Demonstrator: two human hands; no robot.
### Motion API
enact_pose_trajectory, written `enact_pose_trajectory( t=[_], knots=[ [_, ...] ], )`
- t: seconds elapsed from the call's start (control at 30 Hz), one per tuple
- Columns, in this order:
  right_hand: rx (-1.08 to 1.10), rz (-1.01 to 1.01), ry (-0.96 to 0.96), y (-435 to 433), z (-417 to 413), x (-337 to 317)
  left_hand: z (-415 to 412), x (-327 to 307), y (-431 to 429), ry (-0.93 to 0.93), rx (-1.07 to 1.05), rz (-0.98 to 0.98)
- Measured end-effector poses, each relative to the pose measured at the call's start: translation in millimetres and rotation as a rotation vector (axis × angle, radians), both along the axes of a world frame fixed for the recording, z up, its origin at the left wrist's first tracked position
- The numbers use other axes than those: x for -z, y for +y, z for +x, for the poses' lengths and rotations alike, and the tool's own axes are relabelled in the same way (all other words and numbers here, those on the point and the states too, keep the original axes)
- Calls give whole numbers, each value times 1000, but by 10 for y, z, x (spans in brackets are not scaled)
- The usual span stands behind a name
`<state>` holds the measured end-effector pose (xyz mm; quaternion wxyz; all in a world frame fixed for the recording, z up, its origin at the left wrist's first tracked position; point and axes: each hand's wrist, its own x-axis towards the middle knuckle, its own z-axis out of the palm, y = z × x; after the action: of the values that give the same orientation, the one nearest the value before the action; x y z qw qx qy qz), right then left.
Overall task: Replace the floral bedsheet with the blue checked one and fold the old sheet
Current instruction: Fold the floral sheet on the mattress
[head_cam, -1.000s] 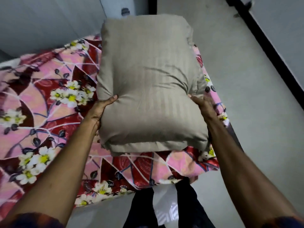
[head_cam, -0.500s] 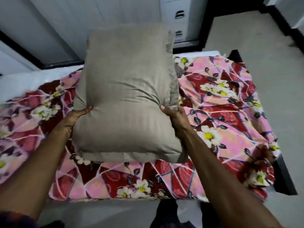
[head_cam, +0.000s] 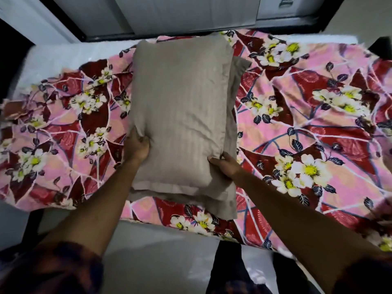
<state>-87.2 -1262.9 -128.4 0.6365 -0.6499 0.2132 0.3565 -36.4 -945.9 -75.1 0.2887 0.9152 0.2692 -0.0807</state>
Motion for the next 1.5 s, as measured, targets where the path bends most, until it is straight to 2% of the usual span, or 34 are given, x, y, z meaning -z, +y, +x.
enact_pose_trajectory(
  t=[0.1, 0.17, 0.27, 0.33, 0.4, 0.47, 0.53, 0.6, 0.67, 0.73, 0.77, 0.83, 0.9, 0.93, 0.97, 1.03, 1.07, 1.13, 1.23, 1.37, 1.43, 1.5],
  knots=[
    [-107, -29, -9, -225, -46, -58, -31, -234, -296, -163, -9, 242],
    [-120, -66, -80, -549, -110, -97, -123, -370, -663, -354, 135, 360],
    [-66, -310, -263, -1275, -371, -128, -290, -360, -1378, -520, 393, 398],
    [142, -452, -205, -1908, -695, -82, -464, -280, -1979, -542, 510, 323],
    [373, -560, -104, -2615, -1117, 65, -720, -154, -2635, -485, 614, 247],
    [558, -641, -58, -3349, -1620, 199, -1050, 74, -3349, -345, 656, 69],
    [665, -733, 6, -3945, -2122, 325, -1433, 339, -4040, -142, 639, -165],
    [693, -786, 55, -4307, -2508, 464, -1800, 580, -4607, 30, 668, -247],
    [574, -748, 116, -4523, -2696, 565, -2137, 758, -5123, 152, 702, -287],
    [514, -582, 188, -4593, -2792, 757, -2396, 881, -5474, 243, 734, -331],
    [531, -499, 169, -4595, -2817, 833, -2507, 937, -5619, 279, 742, -338],
    [585, -482, 132, -4549, -2777, 754, -2659, 979, -5851, 330, 696, -353],
    [659, -497, 178, -4499, -2678, 605, -2759, 925, -5985, 357, 645, -377],
    [702, -434, 213, -4494, -2619, 528, -2792, 884, -6027, 367, 649, -402],
    [763, -343, 223, -4474, -2539, 417, -2817, 824, -6068, 373, 669, -441],
    [781, -32, 305, -4432, -2417, 221, -2818, 683, -6148, 368, 698, -530],
    [727, 122, 318, -4395, -2353, 113, -2799, 610, -6184, 347, 670, -542],
    [555, 254, 305, -4334, -2260, -76, -2748, 398, -6235, 267, 538, -464],
    [400, 225, 228, -4272, -2111, -251, -2677, 240, -6087, 87, 510, -346],
    [250, 56, 79, -4312, -2093, -170, -2637, 313, -5732, -178, 491, -154],
    [188, -136, 57, -4466, -2172, -45, -2602, 409, -5683, -162, 543, -70],
    [216, -218, 147, -4673, -2294, 29, -2662, 551, -5673, -54, 759, 56]
  ],
)
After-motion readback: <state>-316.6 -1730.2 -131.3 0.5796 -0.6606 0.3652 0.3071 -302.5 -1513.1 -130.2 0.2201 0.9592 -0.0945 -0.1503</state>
